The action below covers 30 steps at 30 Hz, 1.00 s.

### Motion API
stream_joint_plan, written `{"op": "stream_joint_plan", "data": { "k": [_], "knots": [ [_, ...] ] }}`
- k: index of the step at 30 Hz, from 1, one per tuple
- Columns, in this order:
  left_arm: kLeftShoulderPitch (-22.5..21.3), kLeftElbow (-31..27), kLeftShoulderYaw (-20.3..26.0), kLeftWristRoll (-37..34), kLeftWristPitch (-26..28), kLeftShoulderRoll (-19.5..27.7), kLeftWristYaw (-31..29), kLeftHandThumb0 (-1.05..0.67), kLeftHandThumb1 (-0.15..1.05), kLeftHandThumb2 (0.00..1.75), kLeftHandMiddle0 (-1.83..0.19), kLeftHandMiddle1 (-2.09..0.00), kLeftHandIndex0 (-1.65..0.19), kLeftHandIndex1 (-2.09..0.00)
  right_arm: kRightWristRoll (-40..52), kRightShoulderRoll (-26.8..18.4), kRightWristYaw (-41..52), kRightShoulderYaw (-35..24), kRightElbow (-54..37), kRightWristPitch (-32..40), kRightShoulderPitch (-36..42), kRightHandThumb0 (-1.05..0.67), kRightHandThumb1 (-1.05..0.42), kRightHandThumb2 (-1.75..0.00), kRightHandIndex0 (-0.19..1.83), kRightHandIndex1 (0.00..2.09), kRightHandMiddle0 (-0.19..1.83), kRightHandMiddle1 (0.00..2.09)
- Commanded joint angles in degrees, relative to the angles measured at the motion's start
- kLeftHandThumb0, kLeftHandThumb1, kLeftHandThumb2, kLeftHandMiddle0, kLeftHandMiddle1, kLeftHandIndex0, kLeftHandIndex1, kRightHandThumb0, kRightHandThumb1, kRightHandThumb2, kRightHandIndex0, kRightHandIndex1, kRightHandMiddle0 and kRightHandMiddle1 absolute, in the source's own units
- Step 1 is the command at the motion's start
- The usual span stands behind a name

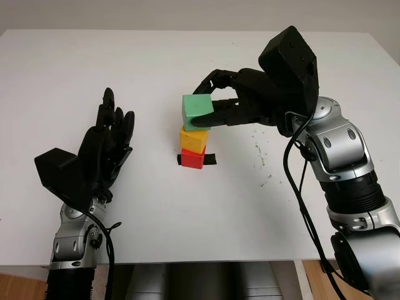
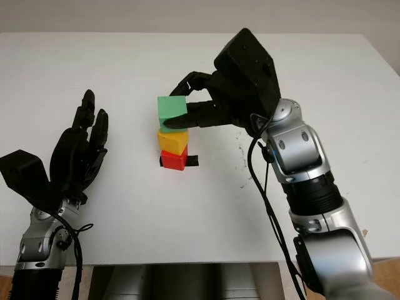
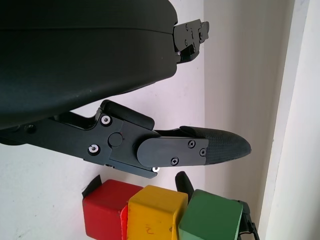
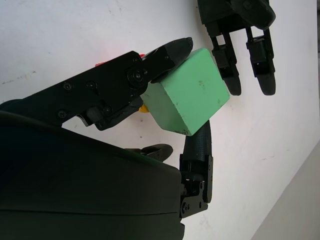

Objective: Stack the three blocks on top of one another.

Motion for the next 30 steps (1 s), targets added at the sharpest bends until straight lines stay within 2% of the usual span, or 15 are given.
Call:
{"op": "stream_joint_plan", "data": {
  "k": [1, 19, 22, 26, 30],
  "knots": [
    [0.6, -0.8, 0.0, -0.1, 0.1, -0.2, -0.1, -0.74, 1.05, 0.38, 0.19, 0.00, 0.19, 0.00, 0.0, 0.0, 0.2, 0.0, -0.3, -0.7, 0.0, -0.47, -1.00, -0.05, 0.45, 0.02, 0.30, 1.71],
    [0.8, -0.5, 0.1, -0.1, -0.5, -0.2, -0.5, -0.74, 1.05, 0.39, 0.19, 0.00, 0.19, 0.00, -1.7, -1.2, 2.3, 1.2, -0.4, -1.2, 0.3, -0.50, -0.98, -0.05, 0.42, 0.00, 0.31, 1.82],
    [0.9, -0.6, 0.1, 0.1, -0.4, -0.1, -0.5, -0.73, 1.05, 0.39, 0.19, 0.00, 0.19, 0.00, -1.9, -1.4, 2.5, 1.2, -0.6, -1.0, 0.3, -0.52, -0.98, -0.05, 0.38, 0.00, 0.27, 1.74],
    [1.0, -1.0, -0.1, 0.6, -0.1, -0.1, 0.1, -0.73, 1.05, 0.40, 0.19, 0.00, 0.19, 0.00, -1.9, -1.7, 2.8, 1.2, -1.1, -1.4, 0.6, -0.54, -0.96, -0.05, 0.30, 0.01, 0.09, 1.38],
    [1.0, -0.8, 0.0, 0.0, -0.1, 0.1, -0.7, -0.73, 1.05, 0.40, 0.19, 0.00, 0.19, 0.00, -1.7, -1.8, 3.1, 0.9, -1.2, -2.1, 1.1, -0.55, -0.95, -0.05, 0.21, 0.00, 0.02, 1.23]
  ]
}}
